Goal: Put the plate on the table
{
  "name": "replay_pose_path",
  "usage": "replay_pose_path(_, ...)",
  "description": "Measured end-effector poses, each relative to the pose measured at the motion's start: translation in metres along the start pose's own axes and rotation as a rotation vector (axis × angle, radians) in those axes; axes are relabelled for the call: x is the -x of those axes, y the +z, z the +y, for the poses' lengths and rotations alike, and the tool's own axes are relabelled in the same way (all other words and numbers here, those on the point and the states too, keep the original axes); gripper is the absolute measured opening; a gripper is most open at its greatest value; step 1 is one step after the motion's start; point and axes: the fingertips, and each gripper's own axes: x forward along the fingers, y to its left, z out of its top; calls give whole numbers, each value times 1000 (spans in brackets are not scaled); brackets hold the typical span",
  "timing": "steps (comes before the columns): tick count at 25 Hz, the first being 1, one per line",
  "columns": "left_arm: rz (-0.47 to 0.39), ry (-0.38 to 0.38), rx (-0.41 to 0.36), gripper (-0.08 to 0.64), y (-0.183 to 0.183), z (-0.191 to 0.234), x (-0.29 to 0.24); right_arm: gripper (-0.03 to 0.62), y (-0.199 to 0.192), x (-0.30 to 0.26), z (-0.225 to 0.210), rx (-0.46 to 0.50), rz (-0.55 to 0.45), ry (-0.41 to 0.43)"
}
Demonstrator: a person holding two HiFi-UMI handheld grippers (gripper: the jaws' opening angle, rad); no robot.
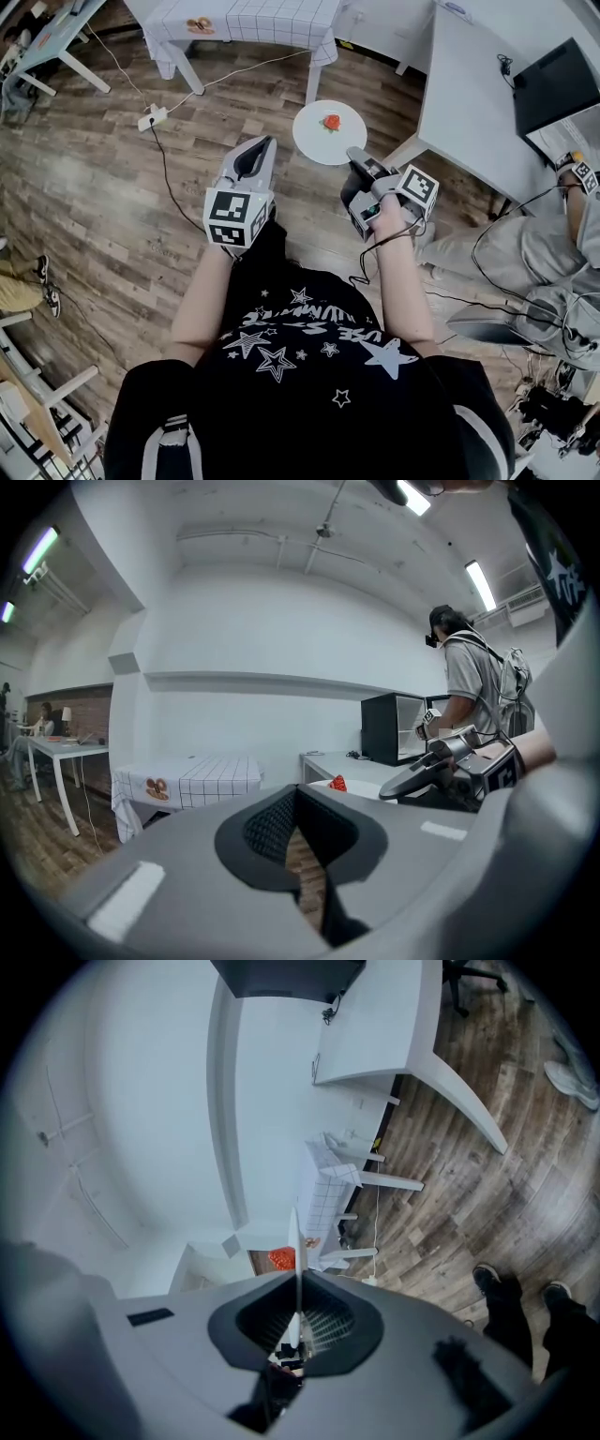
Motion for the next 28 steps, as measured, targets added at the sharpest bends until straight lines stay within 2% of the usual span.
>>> replay_pose_path(12, 1, -49, 43, 9, 8, 42, -62, 23, 39, -48, 9, -18, -55, -20)
replay_pose_path(23, -11, -110, 40, 9, 39, 117, -130, 23, 73, -124, 54, -4, -111, -19)
replay_pose_path(28, -10, -136, 52, 9, 41, 153, -153, 23, 80, -166, 66, 2, -127, -21)
